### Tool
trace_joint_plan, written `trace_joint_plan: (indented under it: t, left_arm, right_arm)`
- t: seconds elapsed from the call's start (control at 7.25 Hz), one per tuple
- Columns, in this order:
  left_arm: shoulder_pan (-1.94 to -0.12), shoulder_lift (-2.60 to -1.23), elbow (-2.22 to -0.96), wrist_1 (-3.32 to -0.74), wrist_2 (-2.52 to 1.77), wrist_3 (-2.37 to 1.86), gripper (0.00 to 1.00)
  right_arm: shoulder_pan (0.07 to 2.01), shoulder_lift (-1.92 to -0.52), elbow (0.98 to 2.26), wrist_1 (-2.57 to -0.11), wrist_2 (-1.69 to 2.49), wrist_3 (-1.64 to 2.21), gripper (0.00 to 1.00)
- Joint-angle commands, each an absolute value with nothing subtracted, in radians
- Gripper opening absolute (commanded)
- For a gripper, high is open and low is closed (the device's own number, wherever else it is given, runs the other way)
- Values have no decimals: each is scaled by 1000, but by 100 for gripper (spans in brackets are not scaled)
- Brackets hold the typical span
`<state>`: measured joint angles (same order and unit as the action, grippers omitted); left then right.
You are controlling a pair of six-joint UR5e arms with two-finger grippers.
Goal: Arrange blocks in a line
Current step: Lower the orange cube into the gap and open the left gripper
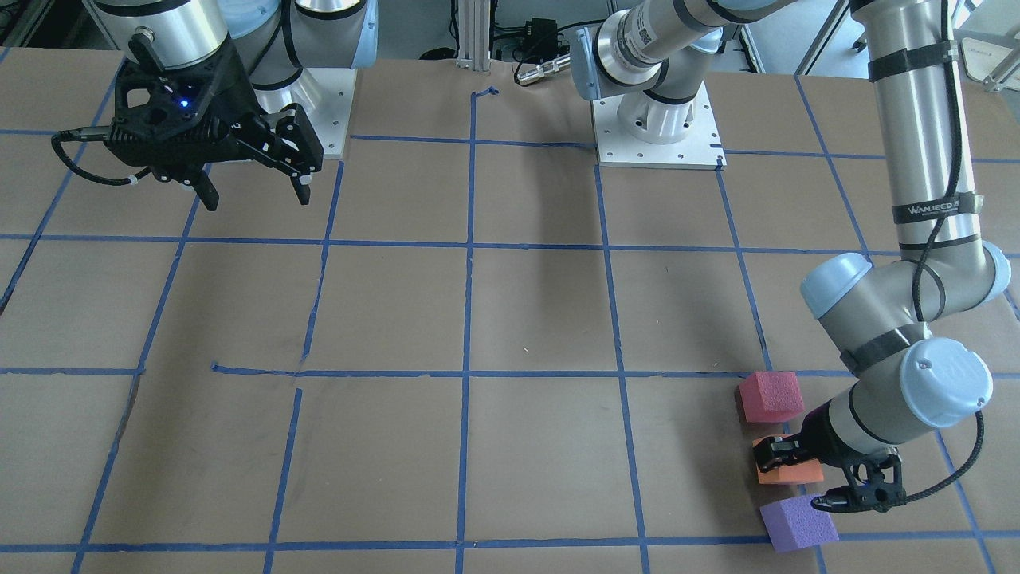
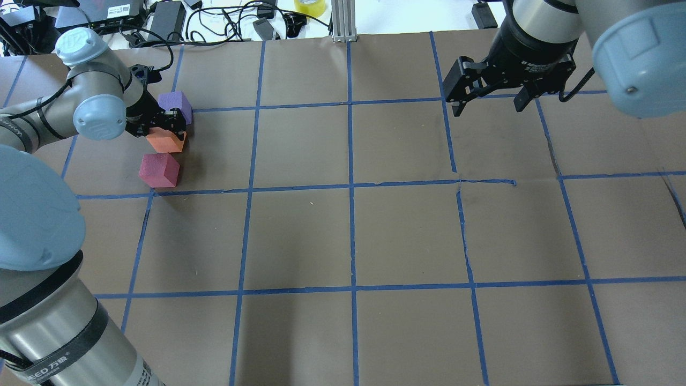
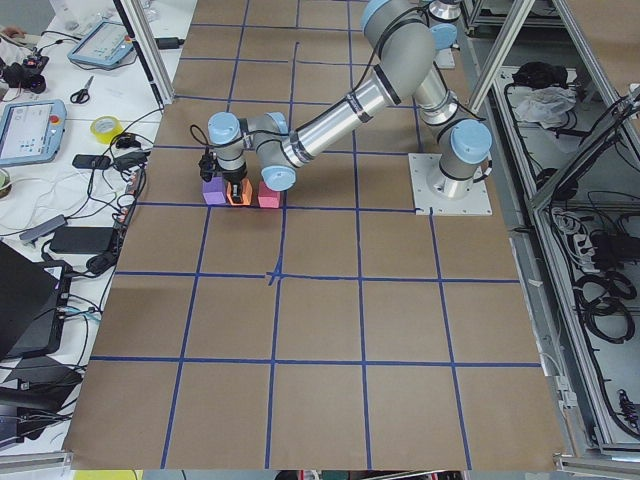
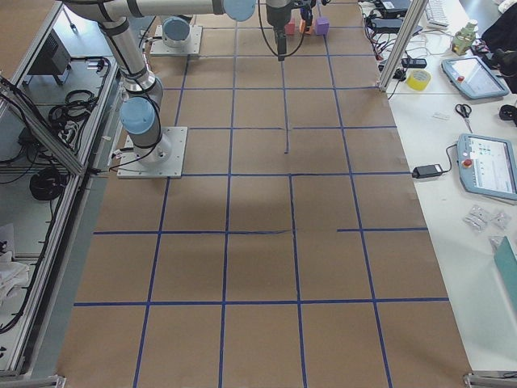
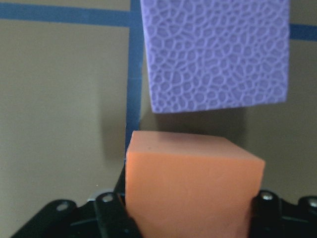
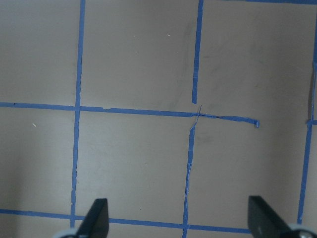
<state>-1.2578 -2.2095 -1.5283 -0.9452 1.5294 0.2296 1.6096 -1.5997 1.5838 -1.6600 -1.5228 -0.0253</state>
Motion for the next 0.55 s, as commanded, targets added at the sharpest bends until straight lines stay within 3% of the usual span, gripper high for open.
trace_joint_plan:
  t: [0.0, 0.14, 0.41]
  left_arm:
    - [-1258, -2210, -1526, -946, 1529, 216, 83]
    - [-1259, -2209, -1526, -945, 1528, 213, 99]
    - [-1269, -2185, -1523, -948, 1523, 165, 100]
  right_arm:
    - [1609, -1597, 1591, -1657, -1532, -38, 100]
    - [1609, -1598, 1612, -1666, -1526, -31, 100]
    - [1609, -1605, 1623, -1667, -1529, -26, 100]
